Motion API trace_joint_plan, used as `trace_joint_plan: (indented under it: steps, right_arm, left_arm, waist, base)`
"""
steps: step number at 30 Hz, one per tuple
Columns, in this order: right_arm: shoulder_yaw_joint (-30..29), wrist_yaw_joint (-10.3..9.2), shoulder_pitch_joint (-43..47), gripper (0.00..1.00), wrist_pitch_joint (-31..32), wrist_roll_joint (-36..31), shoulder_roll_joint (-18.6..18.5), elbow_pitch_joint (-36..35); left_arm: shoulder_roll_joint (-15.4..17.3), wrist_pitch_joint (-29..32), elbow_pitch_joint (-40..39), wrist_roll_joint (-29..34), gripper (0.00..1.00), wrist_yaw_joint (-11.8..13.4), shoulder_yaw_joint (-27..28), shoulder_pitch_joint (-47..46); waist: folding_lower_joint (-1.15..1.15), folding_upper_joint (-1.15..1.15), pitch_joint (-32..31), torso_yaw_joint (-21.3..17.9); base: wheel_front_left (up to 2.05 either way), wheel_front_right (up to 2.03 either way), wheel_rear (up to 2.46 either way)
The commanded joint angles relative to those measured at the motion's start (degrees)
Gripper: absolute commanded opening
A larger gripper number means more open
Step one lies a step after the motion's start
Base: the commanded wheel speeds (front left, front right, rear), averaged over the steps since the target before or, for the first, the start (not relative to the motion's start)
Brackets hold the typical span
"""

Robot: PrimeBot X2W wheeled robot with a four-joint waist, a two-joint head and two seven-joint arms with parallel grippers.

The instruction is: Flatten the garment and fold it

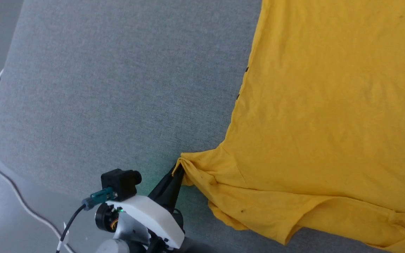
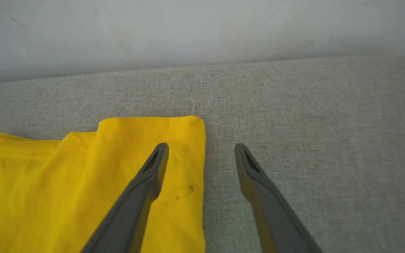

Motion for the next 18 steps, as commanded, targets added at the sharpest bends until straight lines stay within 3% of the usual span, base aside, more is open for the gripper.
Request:
trace_joint_plan:
  steps: [1,5,6,7,10,14,18]
  right_arm:
    - [-0.66,-0.05,-0.86,1.00,1.68,-0.99,0.57,-1.01]
    - [-2.11,-0.05,-1.73,1.00,7.68,-3.41,1.44,-3.53]
    - [-2.31,-0.05,-1.75,0.75,8.78,-3.99,1.67,-4.17]
    - [-2.50,-0.05,-1.72,0.40,9.62,-4.59,1.85,-4.81]
    - [-2.67,-0.05,-1.22,0.00,10.80,-5.48,2.30,-6.36]
    - [-2.36,-0.05,0.61,0.00,6.40,-3.82,1.75,-7.70]
    - [-0.75,-0.05,5.60,0.00,-8.17,0.64,0.31,-9.23]
  left_arm:
    - [-0.28,0.36,1.56,-0.20,0.00,0.16,-0.21,-0.93]
    - [-0.48,-0.23,2.14,-0.28,0.00,0.00,-0.39,-1.33]
    - [-0.50,-0.31,2.33,-0.33,0.00,-0.02,-0.41,-1.39]
    - [-0.51,-0.37,2.52,-0.38,0.00,-0.06,-0.43,-1.46]
    - [-0.53,-0.60,3.11,-0.44,0.00,-0.16,-0.49,-1.79]
    - [-0.50,-0.76,3.94,-0.53,0.00,-0.22,-0.58,-2.09]
    - [-0.26,-1.01,4.62,-0.88,0.00,-0.18,-0.22,-1.93]
  waist:
    - [0.00,0.00,4.67,3.14]
    - [0.00,0.00,5.86,2.96]
    - [0.00,0.00,6.01,2.85]
    - [0.00,0.00,6.11,2.74]
    - [0.00,0.00,5.97,2.43]
    - [0.00,0.00,4.62,1.98]
    - [0.00,0.00,1.69,1.33]
  base:
    - [0.00,0.00,0.00]
    - [0.00,0.00,0.00]
    - [0.00,0.00,0.00]
    - [0.00,0.00,0.00]
    - [0.00,0.00,0.00]
    - [0.00,0.00,0.00]
    - [0.00,0.00,0.00]
